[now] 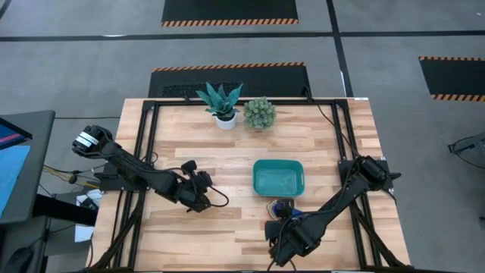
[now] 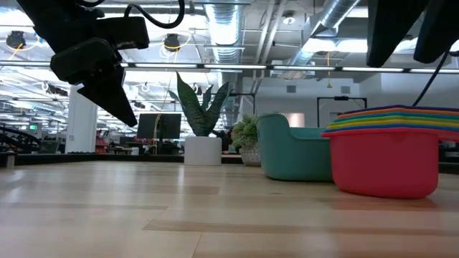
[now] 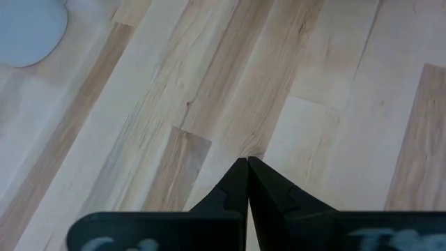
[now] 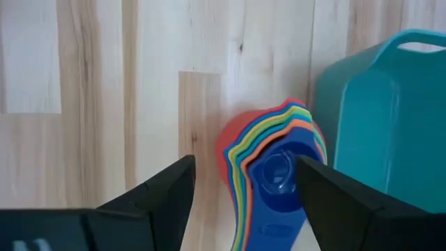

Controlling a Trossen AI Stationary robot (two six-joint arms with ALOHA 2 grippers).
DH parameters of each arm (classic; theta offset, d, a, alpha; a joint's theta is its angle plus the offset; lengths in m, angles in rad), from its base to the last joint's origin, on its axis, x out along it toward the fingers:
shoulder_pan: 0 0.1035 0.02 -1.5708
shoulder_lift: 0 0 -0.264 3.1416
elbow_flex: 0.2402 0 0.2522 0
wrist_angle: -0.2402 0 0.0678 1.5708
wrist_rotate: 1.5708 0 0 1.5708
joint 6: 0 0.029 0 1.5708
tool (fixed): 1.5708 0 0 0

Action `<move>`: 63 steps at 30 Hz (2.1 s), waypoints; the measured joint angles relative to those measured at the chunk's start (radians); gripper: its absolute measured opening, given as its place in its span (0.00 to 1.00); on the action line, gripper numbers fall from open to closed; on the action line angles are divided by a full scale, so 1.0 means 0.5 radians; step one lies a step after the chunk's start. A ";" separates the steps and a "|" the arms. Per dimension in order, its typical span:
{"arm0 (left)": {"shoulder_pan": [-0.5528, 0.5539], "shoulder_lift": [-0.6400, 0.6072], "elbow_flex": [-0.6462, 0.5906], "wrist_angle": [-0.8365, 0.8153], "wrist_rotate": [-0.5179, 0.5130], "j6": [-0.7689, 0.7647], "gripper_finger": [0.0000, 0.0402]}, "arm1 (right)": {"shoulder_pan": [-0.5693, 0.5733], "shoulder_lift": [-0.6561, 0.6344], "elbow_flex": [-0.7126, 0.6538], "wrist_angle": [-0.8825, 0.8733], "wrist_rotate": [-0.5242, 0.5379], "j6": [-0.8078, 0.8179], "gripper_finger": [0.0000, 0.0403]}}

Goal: Nest measuring cups in basket
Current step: Put the nested measuring cups into the green bin

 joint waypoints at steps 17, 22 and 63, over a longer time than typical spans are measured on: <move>0.000 0.000 0.000 0.001 -0.010 0.001 0.00 | 0.001 0.000 -0.249 0.116 0.046 0.091 0.67; 0.000 0.000 0.000 0.002 -0.040 0.001 0.00 | 0.002 0.000 -0.384 0.258 0.022 0.092 0.67; 0.000 0.000 0.000 0.112 -0.043 0.037 0.00 | -0.006 0.019 -0.578 0.601 0.070 0.211 0.31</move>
